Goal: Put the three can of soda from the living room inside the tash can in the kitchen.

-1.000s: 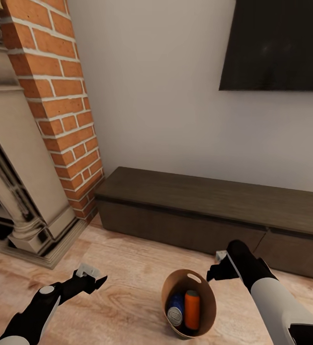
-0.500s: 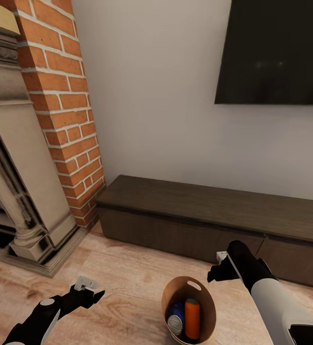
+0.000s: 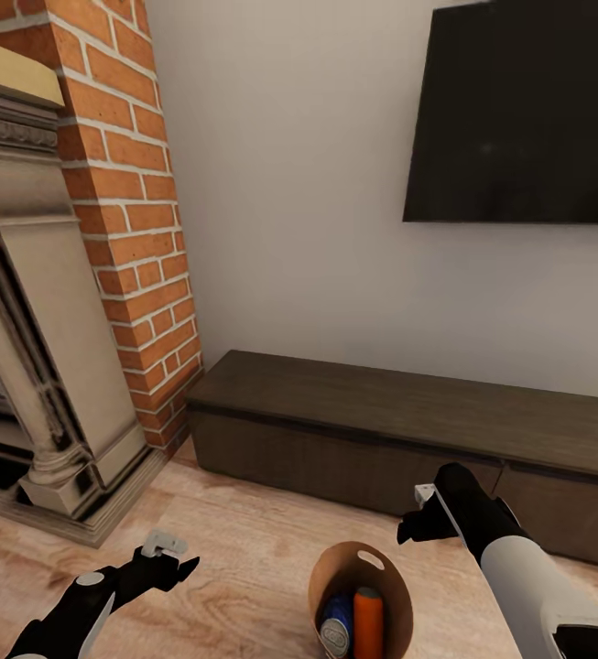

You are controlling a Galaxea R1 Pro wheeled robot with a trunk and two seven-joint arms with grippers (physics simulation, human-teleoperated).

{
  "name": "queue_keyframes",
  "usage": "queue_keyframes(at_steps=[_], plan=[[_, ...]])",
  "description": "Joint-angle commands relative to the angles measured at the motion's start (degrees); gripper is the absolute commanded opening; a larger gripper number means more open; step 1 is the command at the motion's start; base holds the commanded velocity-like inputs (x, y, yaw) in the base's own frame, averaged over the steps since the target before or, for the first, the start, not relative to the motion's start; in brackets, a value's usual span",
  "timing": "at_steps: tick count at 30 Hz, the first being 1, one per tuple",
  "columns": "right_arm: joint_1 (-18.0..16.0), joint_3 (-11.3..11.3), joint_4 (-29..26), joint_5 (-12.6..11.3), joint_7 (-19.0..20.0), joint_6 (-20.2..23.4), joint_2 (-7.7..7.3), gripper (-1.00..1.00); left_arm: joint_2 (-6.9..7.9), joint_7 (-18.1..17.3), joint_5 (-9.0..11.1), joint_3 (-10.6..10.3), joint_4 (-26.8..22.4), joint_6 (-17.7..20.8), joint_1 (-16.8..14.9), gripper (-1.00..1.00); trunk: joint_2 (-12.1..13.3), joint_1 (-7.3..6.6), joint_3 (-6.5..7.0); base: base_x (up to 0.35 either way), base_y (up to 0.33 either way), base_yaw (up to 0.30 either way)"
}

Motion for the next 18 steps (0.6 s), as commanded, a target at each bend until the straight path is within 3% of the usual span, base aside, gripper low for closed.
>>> queue_keyframes(at_steps=[1, 11, 18], plan=[[0.2, 0.0, -0.1, 0.0, 0.0, 0.0, -0.02, 1.00, 0.00, 0.1, 0.0, 0.0, 0.0, -0.2, 0.0, 1.00, 0.0, -0.02, 0.23, 0.000, 0.000, 0.000], [2.6, 0.1, -0.7, 0.1, 0.0, 0.0, -0.65, 1.00, -0.01, 2.9, -0.2, 0.0, 0.1, -3.8, 0.0, 1.00, 0.2, -0.28, 2.44, 0.000, 0.000, 0.000], [4.6, 0.2, -0.7, 0.2, -0.3, -2.0, -1.51, 1.00, -0.01, 4.5, 0.1, 0.0, 0.1, -4.2, 0.0, 1.00, 2.8, -1.76, 3.71, 0.000, 0.000, 0.000]])
